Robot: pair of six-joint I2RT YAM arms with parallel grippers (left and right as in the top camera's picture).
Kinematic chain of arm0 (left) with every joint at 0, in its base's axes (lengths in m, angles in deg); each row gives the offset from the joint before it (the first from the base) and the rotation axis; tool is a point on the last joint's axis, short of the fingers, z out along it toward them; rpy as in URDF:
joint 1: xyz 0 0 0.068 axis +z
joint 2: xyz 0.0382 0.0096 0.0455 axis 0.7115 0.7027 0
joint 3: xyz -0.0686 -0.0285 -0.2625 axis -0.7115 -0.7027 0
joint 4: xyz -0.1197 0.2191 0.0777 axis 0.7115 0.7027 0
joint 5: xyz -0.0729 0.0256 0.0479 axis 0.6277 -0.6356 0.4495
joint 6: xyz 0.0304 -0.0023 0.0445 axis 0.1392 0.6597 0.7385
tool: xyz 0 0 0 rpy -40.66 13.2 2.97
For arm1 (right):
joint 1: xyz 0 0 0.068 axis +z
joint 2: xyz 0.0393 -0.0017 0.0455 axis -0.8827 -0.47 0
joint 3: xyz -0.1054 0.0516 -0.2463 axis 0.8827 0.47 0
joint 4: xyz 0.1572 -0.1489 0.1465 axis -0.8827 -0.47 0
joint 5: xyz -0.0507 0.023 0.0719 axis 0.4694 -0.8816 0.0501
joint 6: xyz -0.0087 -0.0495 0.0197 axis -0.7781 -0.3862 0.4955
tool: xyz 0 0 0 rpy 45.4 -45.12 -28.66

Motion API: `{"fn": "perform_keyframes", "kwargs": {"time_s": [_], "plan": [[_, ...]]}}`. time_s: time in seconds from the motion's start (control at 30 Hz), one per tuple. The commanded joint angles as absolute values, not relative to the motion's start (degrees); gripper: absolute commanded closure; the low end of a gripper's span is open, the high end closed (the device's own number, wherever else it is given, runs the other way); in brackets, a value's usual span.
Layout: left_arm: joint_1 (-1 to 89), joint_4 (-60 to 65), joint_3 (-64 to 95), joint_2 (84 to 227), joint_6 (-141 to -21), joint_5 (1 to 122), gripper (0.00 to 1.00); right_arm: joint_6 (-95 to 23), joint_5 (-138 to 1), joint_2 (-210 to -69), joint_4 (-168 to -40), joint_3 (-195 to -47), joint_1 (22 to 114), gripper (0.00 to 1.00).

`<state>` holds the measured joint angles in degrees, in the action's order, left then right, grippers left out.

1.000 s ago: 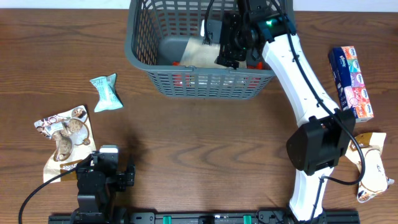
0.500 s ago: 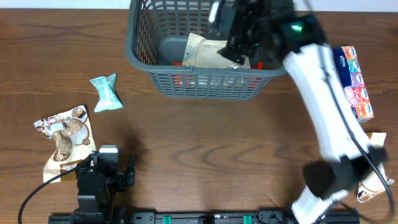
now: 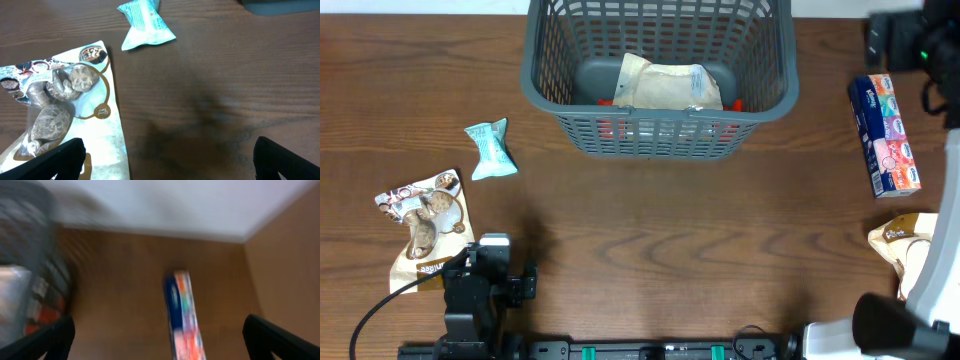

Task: Pack container
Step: 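Grasp the blue Kleenex tissue box with the right gripper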

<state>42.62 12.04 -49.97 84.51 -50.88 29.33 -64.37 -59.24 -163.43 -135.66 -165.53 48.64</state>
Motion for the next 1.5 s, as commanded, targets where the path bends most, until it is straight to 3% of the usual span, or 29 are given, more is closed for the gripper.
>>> {"fn": "perform_keyframes", "kwargs": {"time_s": [0.0,0.27,0.4,0.53,0.87,1.47], "plan": [[42.4,12.3,-49.6,84.2,-51.2,29.3,0.01,-60.2,-57.9,-166.8,-140.9,-165.3,44.2,0.01],[42.4,12.3,-49.6,84.2,-51.2,29.3,0.01,-69.9,-65.2,-176.3,-141.8,-165.3,36.1,0.01],[42.4,12.3,-49.6,84.2,-51.2,29.3,0.01,-81.5,-71.1,-181.4,-142.6,-165.3,33.0,0.01],[42.4,12.3,-49.6,84.2,-51.2,29.3,0.01,-88.9,-68.7,-186.0,-142.8,-165.3,30.7,0.01],[42.4,12.2,-49.6,84.2,-51.2,29.3,0.01,-89.2,-68.4,-195.5,-139.5,-165.3,27.8,0.01],[42.4,12.2,-49.6,84.2,-51.2,29.3,0.01,-85.2,-68.2,-205.9,-128.9,-165.3,33.9,0.01]]}}
